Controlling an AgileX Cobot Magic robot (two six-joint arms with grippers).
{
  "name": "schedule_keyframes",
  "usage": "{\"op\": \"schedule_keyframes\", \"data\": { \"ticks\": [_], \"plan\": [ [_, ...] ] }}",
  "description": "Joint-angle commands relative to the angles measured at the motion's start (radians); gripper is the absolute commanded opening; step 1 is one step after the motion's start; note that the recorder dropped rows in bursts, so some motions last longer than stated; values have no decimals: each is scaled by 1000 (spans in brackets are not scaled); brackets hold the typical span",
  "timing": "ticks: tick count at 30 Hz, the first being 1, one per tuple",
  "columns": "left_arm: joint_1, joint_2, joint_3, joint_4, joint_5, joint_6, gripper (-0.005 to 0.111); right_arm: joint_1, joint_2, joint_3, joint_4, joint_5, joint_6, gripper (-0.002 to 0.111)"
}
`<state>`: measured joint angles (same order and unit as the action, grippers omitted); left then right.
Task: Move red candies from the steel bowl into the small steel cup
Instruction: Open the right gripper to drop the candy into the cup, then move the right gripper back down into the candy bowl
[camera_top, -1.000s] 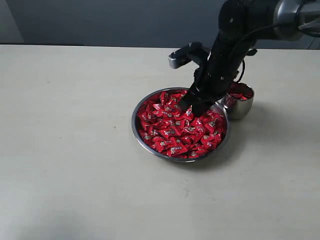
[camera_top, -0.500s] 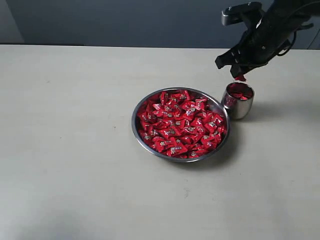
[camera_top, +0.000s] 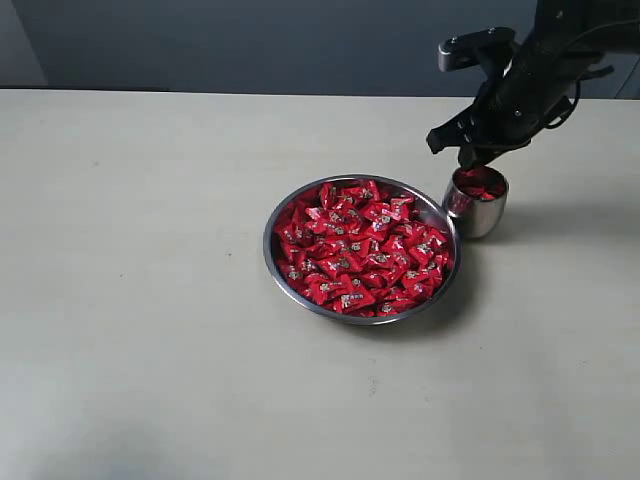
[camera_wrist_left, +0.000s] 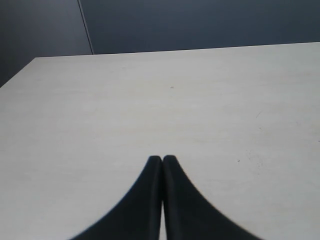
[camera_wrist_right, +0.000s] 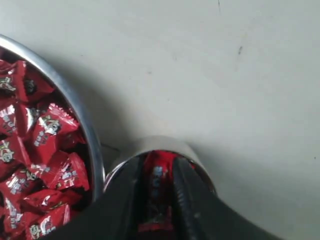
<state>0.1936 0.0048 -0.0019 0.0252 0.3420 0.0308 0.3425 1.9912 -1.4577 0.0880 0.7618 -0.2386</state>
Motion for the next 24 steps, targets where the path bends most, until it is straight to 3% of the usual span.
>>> {"op": "schedule_keyframes", "data": {
  "ticks": [1, 9, 18, 24],
  "plan": [
    [-7, -5, 2, 2, -8, -1, 0, -6, -3, -4, -15, -6, 13, 38],
    [-7, -5, 2, 2, -8, -1, 0, -6, -9, -4, -7, 11, 13, 38],
    [-7, -5, 2, 2, -8, -1, 0, 12, -73, -4, 230, 36, -75, 38],
    [-7, -5, 2, 2, -8, -1, 0, 72, -79, -4, 280, 40, -105, 38]
  ]
}}
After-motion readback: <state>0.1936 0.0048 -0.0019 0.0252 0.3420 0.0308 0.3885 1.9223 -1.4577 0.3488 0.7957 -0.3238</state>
